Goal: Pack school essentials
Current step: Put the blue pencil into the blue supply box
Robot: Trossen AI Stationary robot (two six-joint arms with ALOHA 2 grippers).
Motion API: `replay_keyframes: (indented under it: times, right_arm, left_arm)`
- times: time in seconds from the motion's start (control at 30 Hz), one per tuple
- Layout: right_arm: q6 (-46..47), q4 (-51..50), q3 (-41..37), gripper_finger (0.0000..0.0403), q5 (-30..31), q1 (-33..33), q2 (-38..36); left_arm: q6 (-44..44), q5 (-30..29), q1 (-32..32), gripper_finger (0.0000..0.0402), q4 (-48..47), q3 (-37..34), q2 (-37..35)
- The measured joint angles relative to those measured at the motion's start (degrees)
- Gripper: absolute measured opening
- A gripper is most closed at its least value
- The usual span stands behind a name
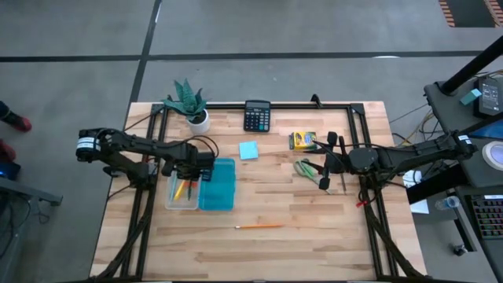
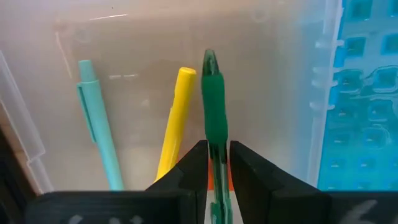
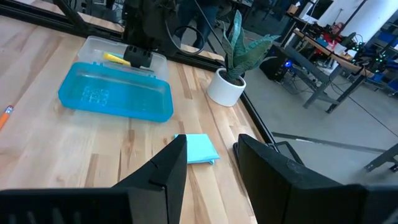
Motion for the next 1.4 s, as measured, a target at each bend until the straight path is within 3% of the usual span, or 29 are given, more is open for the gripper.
replay_keyframes:
  times: [0.37, 0.7, 0.87, 1.0, 1.13, 1.27, 1.4]
  right_arm:
    - [0.01, 0.03, 0.00, 0.0132, 0.00, 0.00, 0.00]
    - [1.08, 1.86, 0.00, 0.0132, 0.02, 0.00, 0.15]
    - [3.32, 2.20, 0.00, 0.0132, 0.10, 0.00, 0.44]
    - [6.42, 2.47, 0.00, 0.0132, 0.50, 0.00, 0.45]
    - [10.90, 2.59, 0.00, 0.0132, 0.56, 0.00, 0.62]
    - [17.30, 2.52, 0.00, 0.0132, 0.52, 0.00, 1.60]
    - [25.41, 0.54, 0.00, 0.0132, 0.42, 0.02, 3.86]
  left_arm:
    - [2.75, 1.47, -0.04, 0.0052, -8.01, 3.43, -2.05]
    - [11.47, 1.45, -0.39, 0.0052, -7.93, 7.00, -8.30]
    - [16.76, -2.68, -3.57, 0.0052, -6.88, 7.96, -12.82]
    - [27.17, -11.99, -7.68, 0.0052, 2.36, 7.94, -16.37]
    - [43.61, -21.10, -11.95, 0.0052, 16.22, 7.85, -17.89]
    - [62.28, -24.80, -14.94, 0.0052, 29.53, 7.74, -17.57]
    - [75.95, -24.85, -15.86, 0.0052, 39.22, 7.72, -16.46]
